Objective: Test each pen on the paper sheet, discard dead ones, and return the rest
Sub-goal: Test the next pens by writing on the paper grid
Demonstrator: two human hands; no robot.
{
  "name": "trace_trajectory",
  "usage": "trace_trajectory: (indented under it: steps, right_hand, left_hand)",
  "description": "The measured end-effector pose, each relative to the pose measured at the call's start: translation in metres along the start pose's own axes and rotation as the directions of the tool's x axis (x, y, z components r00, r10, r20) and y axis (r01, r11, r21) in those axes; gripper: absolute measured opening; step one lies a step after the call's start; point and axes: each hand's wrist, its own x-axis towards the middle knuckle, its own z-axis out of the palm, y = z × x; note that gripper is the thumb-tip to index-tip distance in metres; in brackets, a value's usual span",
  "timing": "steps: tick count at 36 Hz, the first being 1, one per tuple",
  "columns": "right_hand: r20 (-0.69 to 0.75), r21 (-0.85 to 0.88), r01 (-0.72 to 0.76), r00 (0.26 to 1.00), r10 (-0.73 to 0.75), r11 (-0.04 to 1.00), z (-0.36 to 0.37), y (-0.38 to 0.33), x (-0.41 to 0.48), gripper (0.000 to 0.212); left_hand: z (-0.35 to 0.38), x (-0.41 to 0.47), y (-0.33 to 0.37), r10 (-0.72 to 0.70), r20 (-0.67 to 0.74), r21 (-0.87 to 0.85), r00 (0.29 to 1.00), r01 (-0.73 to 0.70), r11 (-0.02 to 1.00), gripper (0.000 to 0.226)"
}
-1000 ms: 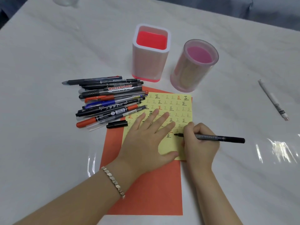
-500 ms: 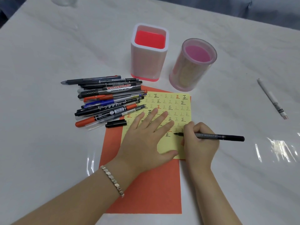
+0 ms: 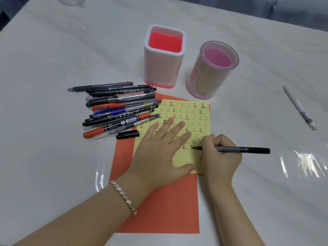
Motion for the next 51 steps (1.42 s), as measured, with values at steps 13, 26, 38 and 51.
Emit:
trace_trajectory:
  steps: [13,26,38,51]
  right_hand:
    - [0.054,-0.014,0.012,0.998,-0.011,1.0,0.001,-0.001,0.001,0.029]
    - [0.078,0.008,0.011,0.997,-0.011,1.0,0.001,-0.004,-0.001,0.027]
    - [-0.073,0.087,-0.025,0.997,0.031,0.996,-0.002,-0.006,0.002,0.035]
    - [0.13,0.131,-0.089,0.989,0.072,0.987,-0.012,-0.025,-0.001,0.026]
  left_hand:
    - [0.001,0.0,-0.001,0.008,-0.018,-0.009,1.0,-0.008,1.0,0.071]
    - [0.001,0.0,-0.001,0.003,-0.005,-0.01,1.0,-0.003,1.0,0.072]
    - [0.0,0.0,-0.002,0.005,0.032,0.022,0.999,-0.006,1.0,0.072]
    - [-0.043,-0.01,-0.022,-0.022,-0.229,0.081,0.973,0.041,0.996,0.032]
